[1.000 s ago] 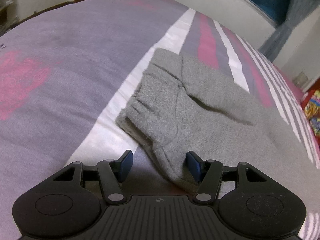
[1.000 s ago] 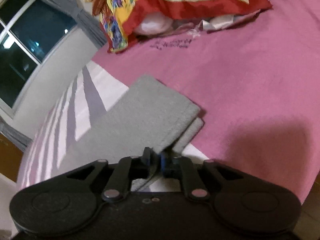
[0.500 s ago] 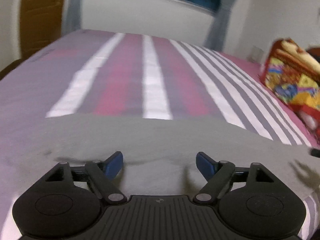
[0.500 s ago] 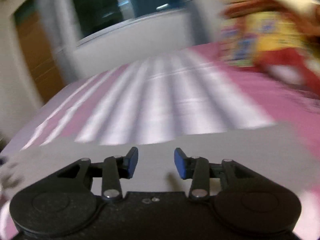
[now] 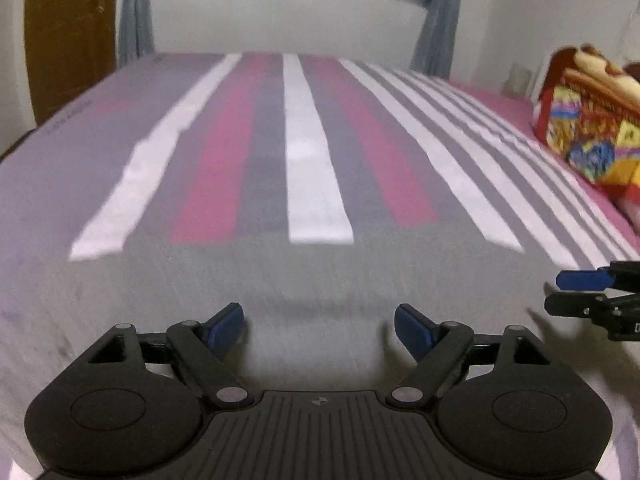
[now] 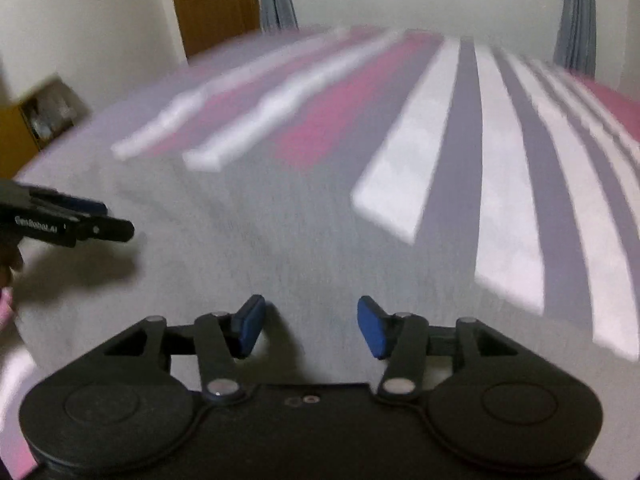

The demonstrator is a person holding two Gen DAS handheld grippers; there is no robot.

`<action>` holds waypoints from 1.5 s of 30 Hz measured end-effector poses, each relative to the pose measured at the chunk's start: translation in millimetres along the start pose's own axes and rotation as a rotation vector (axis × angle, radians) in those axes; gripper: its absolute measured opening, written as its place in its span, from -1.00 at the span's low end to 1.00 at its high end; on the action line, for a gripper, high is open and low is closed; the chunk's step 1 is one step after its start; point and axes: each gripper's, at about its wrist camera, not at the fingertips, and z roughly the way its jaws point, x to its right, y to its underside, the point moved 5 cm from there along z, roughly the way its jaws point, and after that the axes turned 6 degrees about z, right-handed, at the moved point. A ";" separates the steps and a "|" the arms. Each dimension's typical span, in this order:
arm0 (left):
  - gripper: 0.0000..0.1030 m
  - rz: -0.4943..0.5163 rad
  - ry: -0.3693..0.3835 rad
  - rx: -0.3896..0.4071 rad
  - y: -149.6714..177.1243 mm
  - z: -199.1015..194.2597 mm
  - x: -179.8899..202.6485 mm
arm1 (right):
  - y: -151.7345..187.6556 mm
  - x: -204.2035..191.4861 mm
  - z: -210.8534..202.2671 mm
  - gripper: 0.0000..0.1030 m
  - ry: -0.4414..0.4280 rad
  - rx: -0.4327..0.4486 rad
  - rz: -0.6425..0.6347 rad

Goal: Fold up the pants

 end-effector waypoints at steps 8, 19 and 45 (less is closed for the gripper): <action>0.72 0.038 -0.043 -0.136 2.2 60.5 4.4 | -16.1 -18.9 67.2 0.00 0.037 -0.074 -0.001; 0.87 0.066 -0.048 -0.110 -0.3 56.9 14.5 | -16.8 -15.2 59.3 0.04 0.034 -0.065 0.037; 0.87 0.017 -0.121 -0.096 90.8 -46.9 -36.9 | 142.1 326.4 -281.7 0.11 0.363 0.293 0.762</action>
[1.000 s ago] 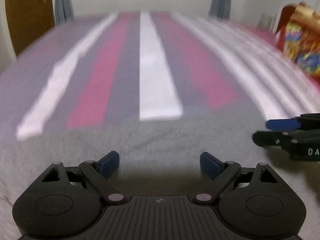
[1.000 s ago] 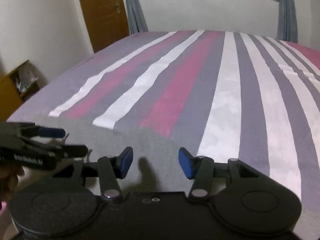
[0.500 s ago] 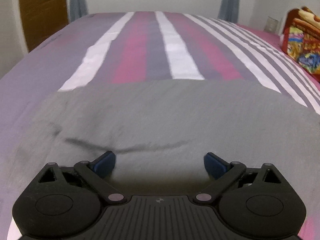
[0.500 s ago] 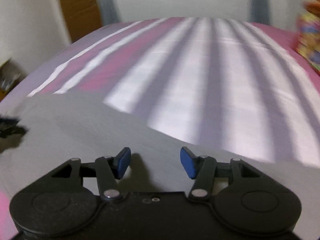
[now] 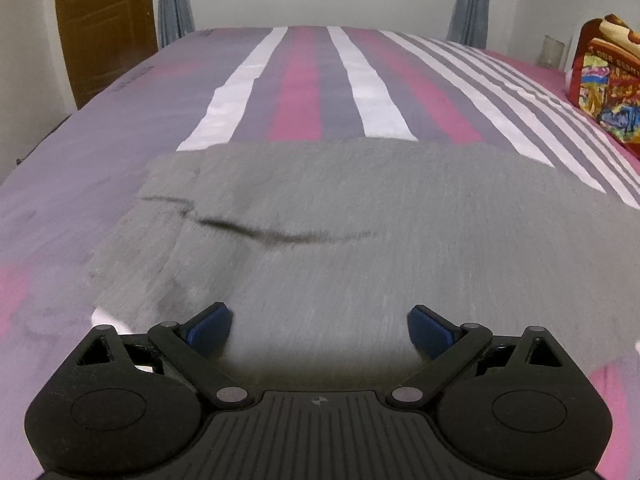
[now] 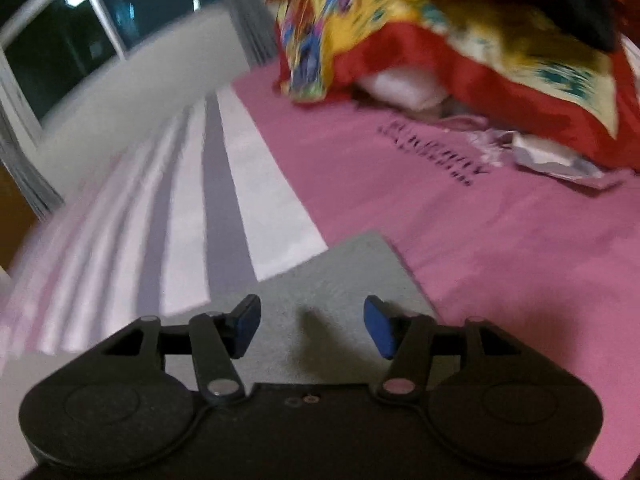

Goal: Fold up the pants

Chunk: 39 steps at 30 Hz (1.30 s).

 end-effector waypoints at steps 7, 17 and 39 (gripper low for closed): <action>0.87 -0.064 0.007 0.006 12.8 -6.8 -4.5 | 19.2 36.2 -33.5 -0.19 -0.084 0.041 0.201; 0.87 -0.098 0.008 -0.004 15.8 -2.1 -6.1 | 40.4 55.4 -15.1 -0.48 -0.105 0.003 0.361; 0.97 -0.113 -0.008 0.005 18.4 4.1 -3.0 | 49.5 62.3 6.0 -0.33 -0.181 -0.016 0.449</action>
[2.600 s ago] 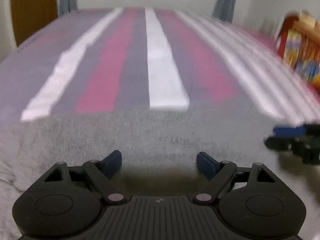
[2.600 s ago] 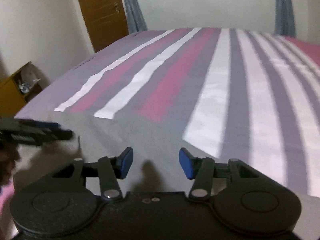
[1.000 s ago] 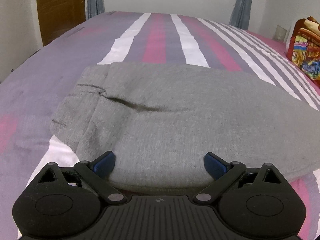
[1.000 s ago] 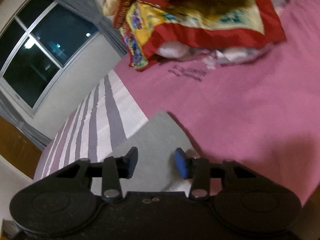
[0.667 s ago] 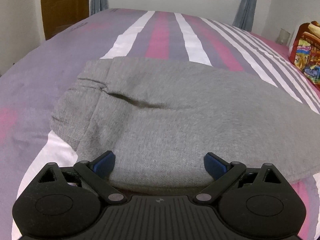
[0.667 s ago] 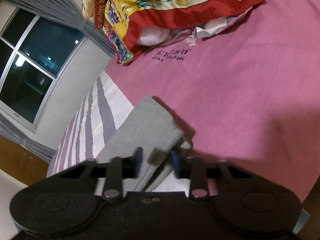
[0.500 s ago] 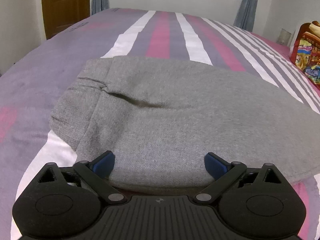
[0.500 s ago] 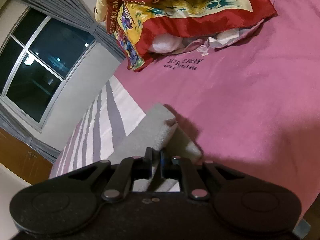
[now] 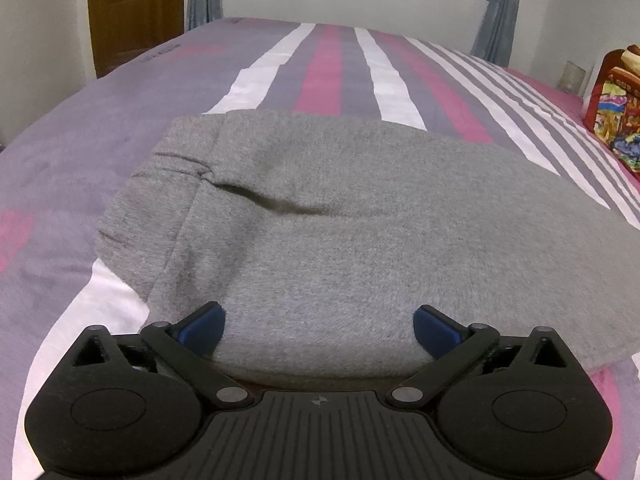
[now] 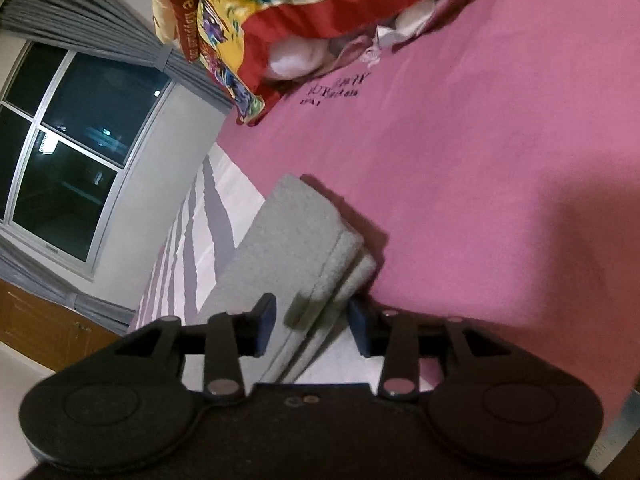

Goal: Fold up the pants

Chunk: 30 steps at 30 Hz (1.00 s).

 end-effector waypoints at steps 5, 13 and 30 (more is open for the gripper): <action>0.98 -0.002 -0.005 0.003 -0.1 0.3 0.1 | -3.3 -44.4 -6.3 -0.75 -0.009 0.039 -0.164; 0.98 0.020 -0.019 0.016 -1.5 -6.9 -1.2 | -6.7 -21.3 4.0 -0.73 0.155 0.002 -0.221; -0.13 -0.369 0.049 0.192 9.5 -18.2 -104.1 | -5.8 -13.5 4.5 -0.64 0.150 -0.029 -0.154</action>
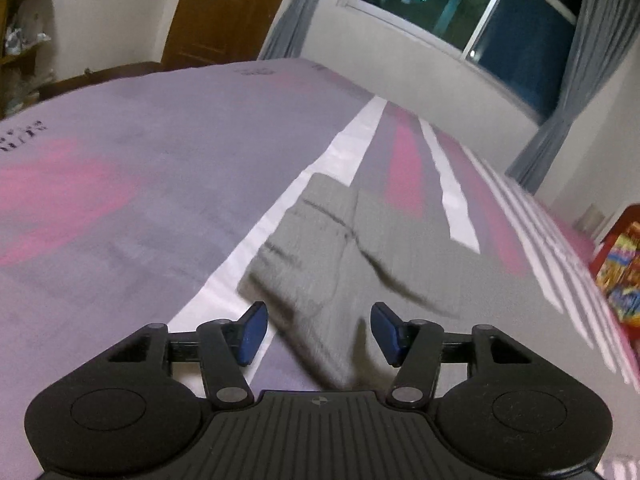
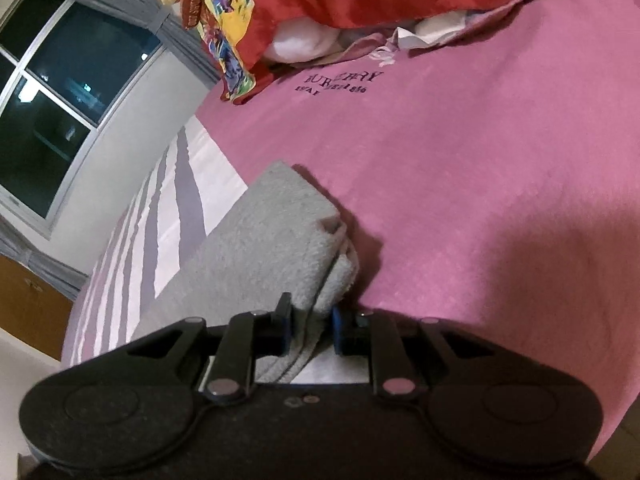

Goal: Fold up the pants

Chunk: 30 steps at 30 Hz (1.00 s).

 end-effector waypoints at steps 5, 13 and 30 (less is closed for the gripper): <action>-0.45 0.028 0.017 0.103 -12.6 -3.2 12.1 | 0.4 0.3 0.1 -0.64 0.003 0.001 -0.007; -0.45 -0.027 0.054 -0.006 -17.1 29.7 1.5 | 0.9 -2.0 2.7 -0.62 0.018 0.005 -0.022; -0.09 0.107 -0.015 -0.021 -17.0 38.8 6.0 | -2.3 -0.4 2.4 -0.61 0.011 -0.007 -0.024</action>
